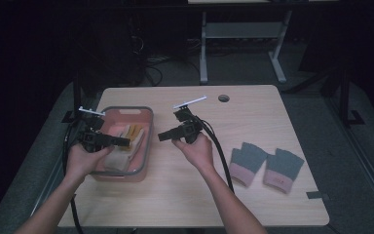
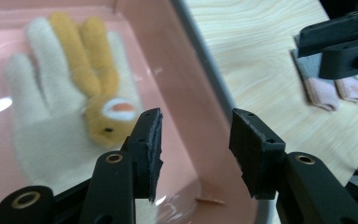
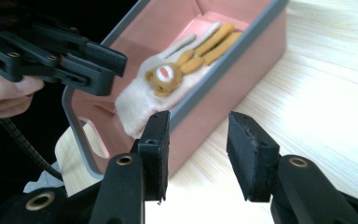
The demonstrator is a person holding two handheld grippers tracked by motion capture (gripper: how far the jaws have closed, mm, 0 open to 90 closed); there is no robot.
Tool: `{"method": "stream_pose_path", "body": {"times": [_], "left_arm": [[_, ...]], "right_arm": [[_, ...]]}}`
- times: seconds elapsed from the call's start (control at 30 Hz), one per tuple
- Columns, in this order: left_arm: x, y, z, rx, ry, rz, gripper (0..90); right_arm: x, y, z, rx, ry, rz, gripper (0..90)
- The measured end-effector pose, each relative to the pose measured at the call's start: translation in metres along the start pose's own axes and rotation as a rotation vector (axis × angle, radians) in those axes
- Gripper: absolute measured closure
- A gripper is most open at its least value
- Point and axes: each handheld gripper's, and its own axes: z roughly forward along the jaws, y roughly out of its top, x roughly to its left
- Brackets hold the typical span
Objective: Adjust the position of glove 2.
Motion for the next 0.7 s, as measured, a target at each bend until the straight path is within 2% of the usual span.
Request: {"method": "stream_pose_path", "body": {"times": [0.37,0.7], "left_arm": [[-0.029,0.008,0.016,-0.008,-0.075,0.051,48.5],[-0.057,0.013,0.038,-0.012,-0.114,0.086,44.1]], "right_arm": [[-0.023,-0.016,-0.032,-0.025,-0.021,0.025,55.3],[-0.043,-0.034,-0.068,-0.057,-0.058,0.056,52.5]]}}
